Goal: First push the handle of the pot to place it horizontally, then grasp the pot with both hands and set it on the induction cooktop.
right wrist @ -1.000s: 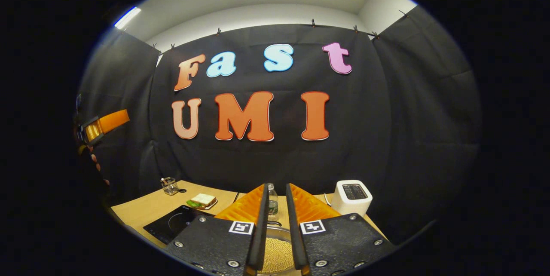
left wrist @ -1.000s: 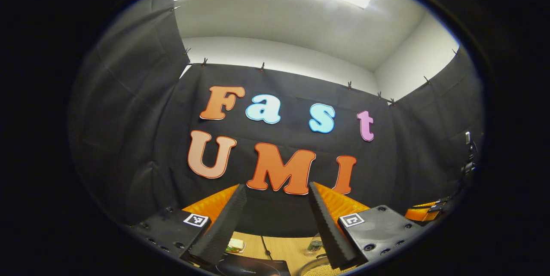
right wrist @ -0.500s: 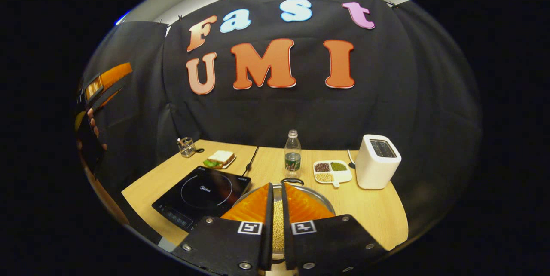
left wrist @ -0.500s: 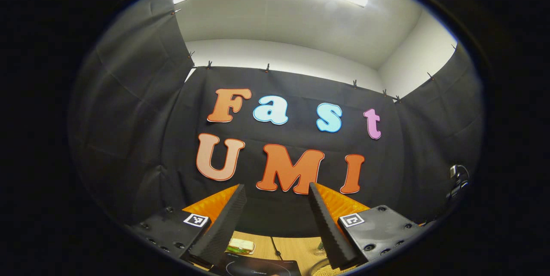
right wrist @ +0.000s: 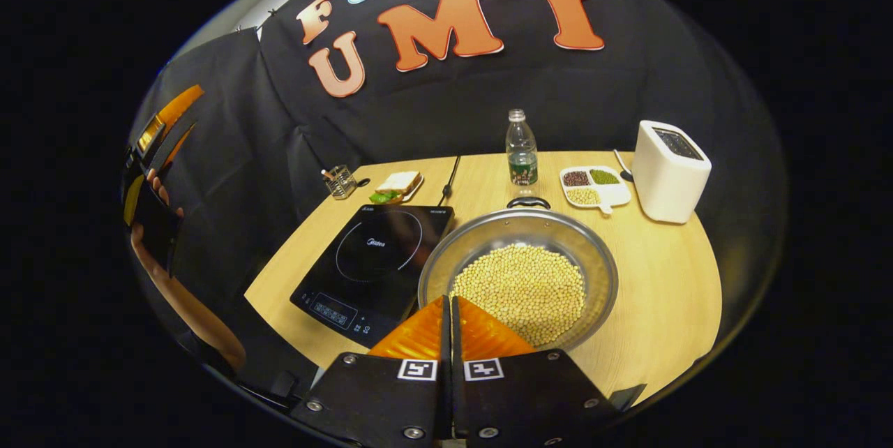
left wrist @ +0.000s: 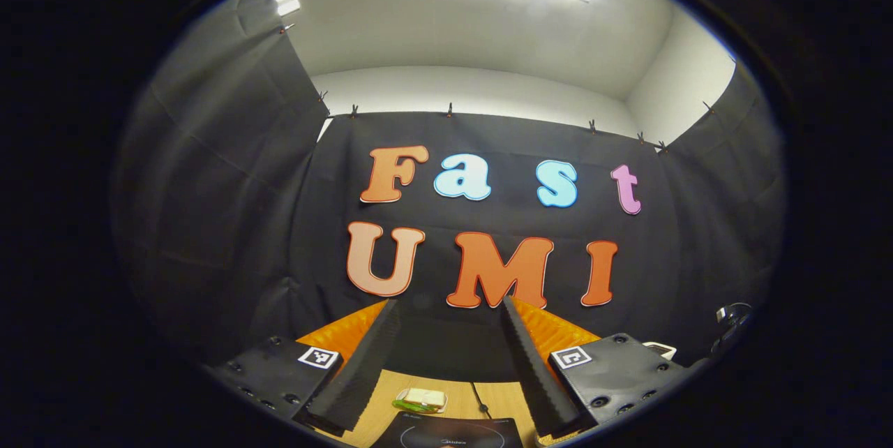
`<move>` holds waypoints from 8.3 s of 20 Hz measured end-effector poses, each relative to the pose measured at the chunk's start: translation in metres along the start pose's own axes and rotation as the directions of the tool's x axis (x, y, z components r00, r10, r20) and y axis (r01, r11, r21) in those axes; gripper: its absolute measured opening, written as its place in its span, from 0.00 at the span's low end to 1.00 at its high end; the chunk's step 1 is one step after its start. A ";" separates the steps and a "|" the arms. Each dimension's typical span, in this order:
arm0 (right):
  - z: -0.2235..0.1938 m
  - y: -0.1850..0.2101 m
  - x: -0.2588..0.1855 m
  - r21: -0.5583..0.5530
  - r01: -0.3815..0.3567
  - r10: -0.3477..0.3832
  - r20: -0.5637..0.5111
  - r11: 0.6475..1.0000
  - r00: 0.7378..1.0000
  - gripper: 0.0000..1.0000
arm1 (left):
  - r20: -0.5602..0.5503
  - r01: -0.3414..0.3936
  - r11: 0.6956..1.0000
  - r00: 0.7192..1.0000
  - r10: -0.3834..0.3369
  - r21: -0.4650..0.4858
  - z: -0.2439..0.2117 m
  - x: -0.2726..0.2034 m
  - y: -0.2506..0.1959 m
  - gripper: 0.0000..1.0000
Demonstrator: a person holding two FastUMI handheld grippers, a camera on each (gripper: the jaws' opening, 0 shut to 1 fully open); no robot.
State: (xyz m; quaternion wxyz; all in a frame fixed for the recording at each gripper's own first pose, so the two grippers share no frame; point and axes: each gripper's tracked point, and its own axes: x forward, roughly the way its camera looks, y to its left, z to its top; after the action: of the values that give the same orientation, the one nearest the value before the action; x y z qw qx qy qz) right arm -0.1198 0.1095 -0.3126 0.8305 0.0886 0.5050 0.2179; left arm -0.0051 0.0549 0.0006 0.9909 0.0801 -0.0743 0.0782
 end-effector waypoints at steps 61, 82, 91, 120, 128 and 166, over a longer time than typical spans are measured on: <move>-0.128 -0.124 0.047 0.145 0.320 -0.244 -0.388 0.936 0.889 0.00 | -0.269 0.077 0.997 0.961 -0.066 0.030 -0.118 0.037 -0.030 0.94; -0.096 -0.212 0.044 0.285 0.494 -0.383 -0.366 0.821 0.848 0.00 | -0.276 0.108 0.994 0.956 -0.094 0.034 -0.120 0.024 -0.036 0.94; -0.069 -0.243 0.057 0.403 0.479 -0.345 -0.362 0.780 0.866 0.00 | -0.290 0.113 0.993 0.951 -0.102 0.022 -0.129 0.026 -0.041 0.95; 0.000 -0.267 0.046 0.227 0.477 -0.460 -0.128 0.849 0.879 0.70 | -0.862 0.283 0.945 0.424 -0.278 -0.165 -0.427 -0.015 -0.218 0.96; -0.009 -0.282 0.061 0.196 0.510 -0.486 -0.159 0.838 0.859 0.80 | -0.917 0.235 0.956 0.316 -0.244 -0.173 -0.487 -0.019 -0.232 0.93; 0.041 -0.144 -0.018 0.138 0.426 -0.439 0.090 0.894 0.894 0.54 | -0.716 0.100 0.989 0.698 0.009 0.110 -0.335 0.028 -0.085 0.68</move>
State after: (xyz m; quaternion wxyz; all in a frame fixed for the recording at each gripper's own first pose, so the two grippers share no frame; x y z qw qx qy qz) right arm -0.0519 -0.0234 -0.3321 0.8803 0.0343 0.4732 -0.0076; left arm 0.0820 0.0330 -0.3343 0.9355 0.1150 0.3235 0.0836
